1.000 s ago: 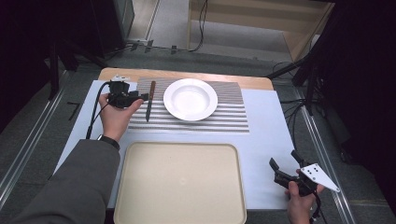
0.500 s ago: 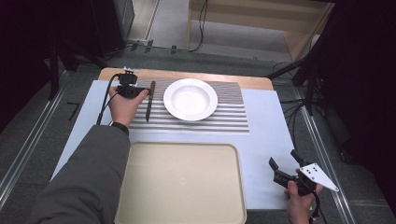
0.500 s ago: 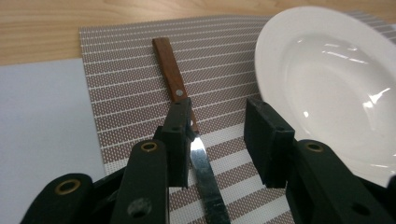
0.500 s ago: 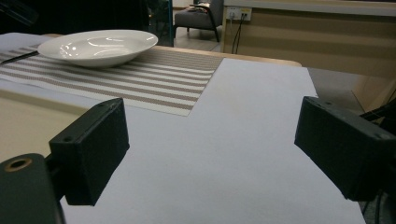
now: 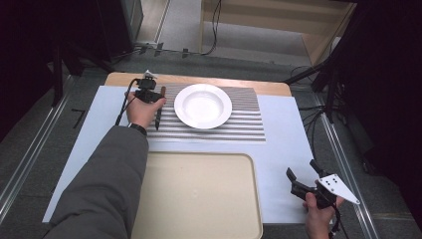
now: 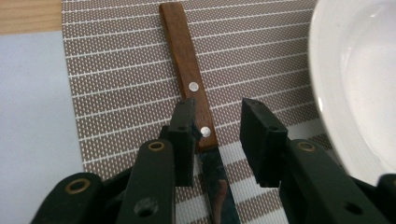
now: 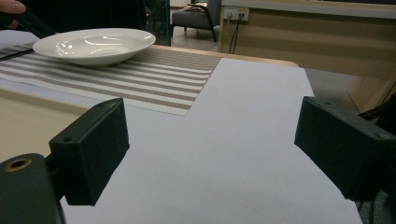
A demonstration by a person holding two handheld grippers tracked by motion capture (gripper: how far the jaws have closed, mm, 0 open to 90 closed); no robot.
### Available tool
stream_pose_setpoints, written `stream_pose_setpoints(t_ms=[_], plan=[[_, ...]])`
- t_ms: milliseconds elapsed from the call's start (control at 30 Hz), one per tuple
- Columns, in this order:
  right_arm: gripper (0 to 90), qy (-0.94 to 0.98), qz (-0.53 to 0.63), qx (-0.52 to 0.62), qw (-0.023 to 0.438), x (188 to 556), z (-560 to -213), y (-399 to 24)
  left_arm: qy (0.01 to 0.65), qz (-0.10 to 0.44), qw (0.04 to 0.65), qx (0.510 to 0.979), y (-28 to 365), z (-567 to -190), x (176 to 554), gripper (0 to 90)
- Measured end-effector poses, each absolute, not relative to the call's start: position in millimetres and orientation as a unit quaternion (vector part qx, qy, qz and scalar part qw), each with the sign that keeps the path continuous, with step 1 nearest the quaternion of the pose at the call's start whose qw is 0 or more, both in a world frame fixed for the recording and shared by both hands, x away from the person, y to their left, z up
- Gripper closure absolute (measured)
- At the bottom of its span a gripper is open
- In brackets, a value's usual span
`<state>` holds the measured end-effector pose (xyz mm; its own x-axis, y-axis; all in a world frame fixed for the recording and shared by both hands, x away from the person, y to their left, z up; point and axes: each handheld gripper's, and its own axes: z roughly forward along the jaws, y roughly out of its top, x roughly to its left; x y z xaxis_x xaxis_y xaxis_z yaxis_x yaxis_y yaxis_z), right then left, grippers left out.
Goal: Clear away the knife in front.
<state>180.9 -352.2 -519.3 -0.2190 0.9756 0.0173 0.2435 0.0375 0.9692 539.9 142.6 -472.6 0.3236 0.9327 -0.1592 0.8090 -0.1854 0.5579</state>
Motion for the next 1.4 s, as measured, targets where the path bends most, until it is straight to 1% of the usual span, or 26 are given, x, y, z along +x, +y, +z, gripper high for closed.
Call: stream_pose_setpoints(t_ms=[167, 200, 233, 433, 567, 633, 733, 867, 1167, 1400], plan=[[8.5, 0.612, 0.483, 0.498, 0.380, 181, -519, -352, 0.579, 0.114, 0.278, 0.758, 141, -480, 543, 66.8], [8.4, 0.612, 0.484, 0.498, 0.380, 181, -519, -352, 0.579, 0.114, 0.278, 0.758, 141, -480, 543, 68.1], [8.4, 0.612, 0.484, 0.498, 0.380, 181, -519, -352, 0.582, 0.117, 0.269, 0.759, 141, -482, 544, 68.5], [8.5, 0.614, 0.481, 0.497, 0.381, 181, -519, -352, 0.575, 0.134, 0.269, 0.761, 140, -485, 544, 68.5], [8.5, 0.615, 0.478, 0.497, 0.382, 181, -520, -351, 0.566, 0.150, 0.261, 0.767, 138, -485, 543, 73.6], [8.4, 0.615, 0.478, 0.498, 0.382, 181, -520, -351, 0.563, 0.148, 0.259, 0.771, 139, -485, 542, 75.5], [8.4, 0.616, 0.477, 0.498, 0.382, 182, -520, -351, 0.560, 0.146, 0.255, 0.774, 139, -484, 541, 76.0], [8.5, 0.616, 0.477, 0.498, 0.382, 182, -520, -351, 0.565, 0.125, 0.267, 0.771, 144, -483, 540, 76.2], [8.5, 0.617, 0.479, 0.496, 0.381, 181, -520, -352, 0.564, 0.116, 0.279, 0.768, 147, -482, 533, 76.2], [8.4, 0.617, 0.479, 0.496, 0.380, 181, -520, -351, 0.560, 0.117, 0.285, 0.769, 152, -474, 527, 76.3]])
